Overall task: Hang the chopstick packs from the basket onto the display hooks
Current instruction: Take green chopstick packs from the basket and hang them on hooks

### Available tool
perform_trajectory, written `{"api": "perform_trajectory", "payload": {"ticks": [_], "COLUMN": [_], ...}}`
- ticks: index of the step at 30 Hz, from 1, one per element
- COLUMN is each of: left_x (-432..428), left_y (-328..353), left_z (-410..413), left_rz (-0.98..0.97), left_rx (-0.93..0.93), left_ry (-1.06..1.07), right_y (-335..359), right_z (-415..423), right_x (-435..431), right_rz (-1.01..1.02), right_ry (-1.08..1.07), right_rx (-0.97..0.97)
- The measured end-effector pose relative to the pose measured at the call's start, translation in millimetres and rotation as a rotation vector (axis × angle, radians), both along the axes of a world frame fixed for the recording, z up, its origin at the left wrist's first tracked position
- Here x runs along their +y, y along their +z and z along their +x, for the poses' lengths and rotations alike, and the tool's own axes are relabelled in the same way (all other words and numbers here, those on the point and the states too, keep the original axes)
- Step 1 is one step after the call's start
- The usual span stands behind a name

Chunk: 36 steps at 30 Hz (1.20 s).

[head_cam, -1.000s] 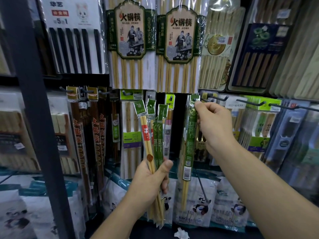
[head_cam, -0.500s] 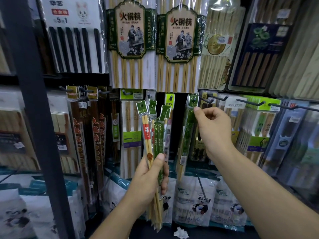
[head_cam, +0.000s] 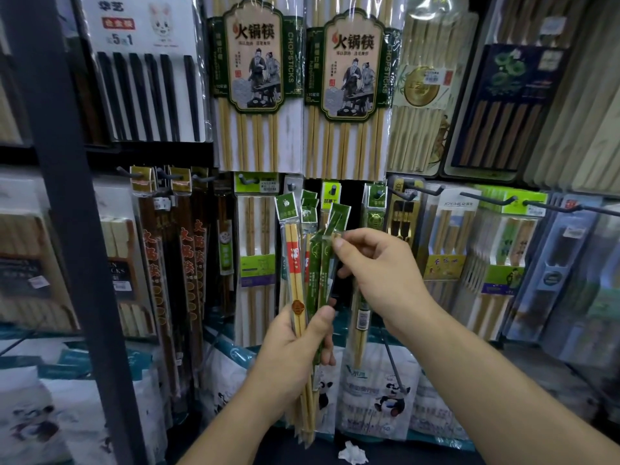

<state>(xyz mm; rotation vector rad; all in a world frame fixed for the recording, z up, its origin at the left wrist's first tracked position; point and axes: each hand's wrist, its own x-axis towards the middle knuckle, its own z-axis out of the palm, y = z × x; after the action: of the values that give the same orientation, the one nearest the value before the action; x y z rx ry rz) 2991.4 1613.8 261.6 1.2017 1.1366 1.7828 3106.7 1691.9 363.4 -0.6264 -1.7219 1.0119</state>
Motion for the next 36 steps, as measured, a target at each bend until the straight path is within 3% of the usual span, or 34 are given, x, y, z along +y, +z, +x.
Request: {"api": "perform_trajectory", "payload": {"ticks": [6, 13, 36], "left_x": [2.6, 2.9, 1.8], "left_y": [0.3, -2.2, -1.4], "left_z": [-0.3, -4.4, -3.1], "left_rz": [0.021, -0.028, -0.007], "left_rx": [0.062, -0.013, -0.018], "left_ry": [0.015, 0.107, 0.056], "right_y": [-4.2, 9.2, 20.4], "right_z": [-0.1, 11.7, 4.8], "right_x": [5.1, 14.6, 34.6], "right_rz": [-0.012, -0.014, -0.078], "right_ry": [-0.091, -0.188, -0.331], "right_rx": [0.058, 0.189, 0.175]}}
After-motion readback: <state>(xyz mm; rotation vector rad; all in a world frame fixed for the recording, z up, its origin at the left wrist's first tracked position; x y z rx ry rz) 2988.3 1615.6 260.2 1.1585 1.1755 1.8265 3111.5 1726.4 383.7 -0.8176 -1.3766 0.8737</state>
